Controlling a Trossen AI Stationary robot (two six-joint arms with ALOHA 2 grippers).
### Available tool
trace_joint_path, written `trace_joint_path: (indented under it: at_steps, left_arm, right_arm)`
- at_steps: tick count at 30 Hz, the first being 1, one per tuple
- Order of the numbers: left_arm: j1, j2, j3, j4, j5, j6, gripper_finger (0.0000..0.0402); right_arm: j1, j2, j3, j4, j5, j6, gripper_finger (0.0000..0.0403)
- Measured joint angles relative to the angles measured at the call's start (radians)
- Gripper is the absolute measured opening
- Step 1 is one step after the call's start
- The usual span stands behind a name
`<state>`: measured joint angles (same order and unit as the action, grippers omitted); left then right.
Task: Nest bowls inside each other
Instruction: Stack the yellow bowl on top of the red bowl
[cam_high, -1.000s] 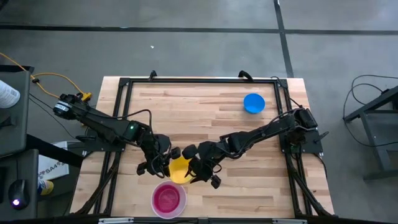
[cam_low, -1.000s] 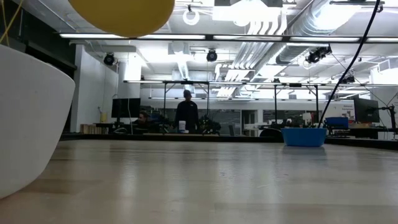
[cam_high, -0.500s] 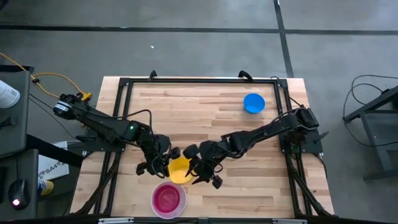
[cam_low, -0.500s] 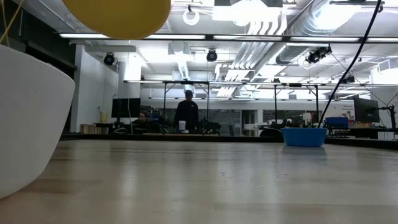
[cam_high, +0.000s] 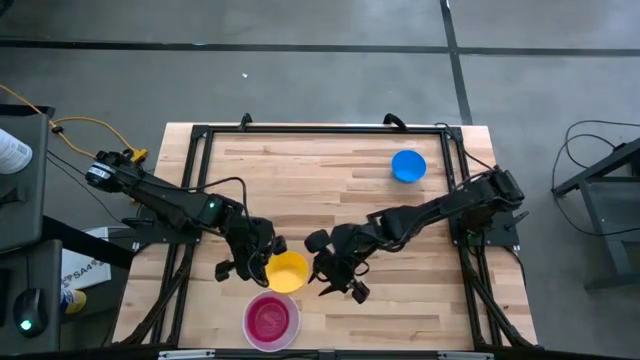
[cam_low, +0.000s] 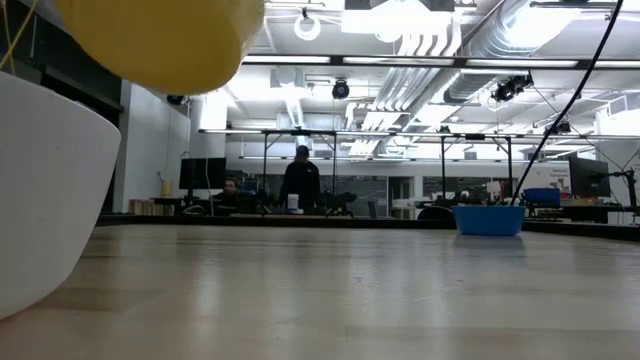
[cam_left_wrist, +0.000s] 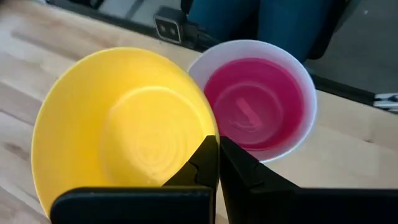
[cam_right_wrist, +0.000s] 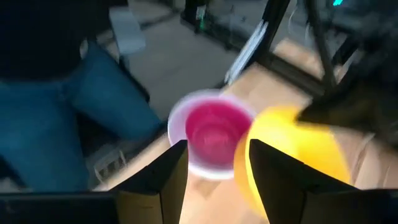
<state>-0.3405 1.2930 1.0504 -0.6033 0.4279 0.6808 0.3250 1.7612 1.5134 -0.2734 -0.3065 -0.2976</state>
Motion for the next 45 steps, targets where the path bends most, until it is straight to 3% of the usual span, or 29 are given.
trace_joint_path:
  at_steps: [7,15,23,27,35,40,45]
  left_arm:
    - [0.000,0.000,0.000,-0.018,0.000,-0.064,0.0000]
    - [-0.023,0.000,0.000,0.033,-0.049,-0.224,0.0000]
    - [-0.260,0.000,0.000,0.072,-0.430,-0.496,0.0000]
    - [-0.388,0.000,0.000,0.122,-0.507,-0.555,0.0000]
    - [-0.558,0.045,0.000,0.135,-0.514,-0.507,0.0000]
    - [-0.584,0.122,0.000,0.106,-0.517,-0.334,0.0000]
    - [-0.582,0.178,0.000,0.029,-0.562,-0.311,0.0000]
  right_arm:
    - [0.037,-0.080,0.000,-0.139,0.183,0.111,0.0165]
    - [0.063,-0.088,0.000,-0.301,0.377,0.218,0.0165]
    - [0.061,-0.088,0.000,-0.355,0.421,0.275,0.0165]
    - [0.062,-0.088,0.000,-0.353,0.420,0.275,0.0165]
    - [0.059,-0.087,0.000,-0.315,0.426,0.282,0.0165]
    - [0.059,-0.086,0.000,-0.255,0.432,0.321,0.0165]
    - [0.059,-0.086,0.000,-0.202,0.431,0.389,0.0165]
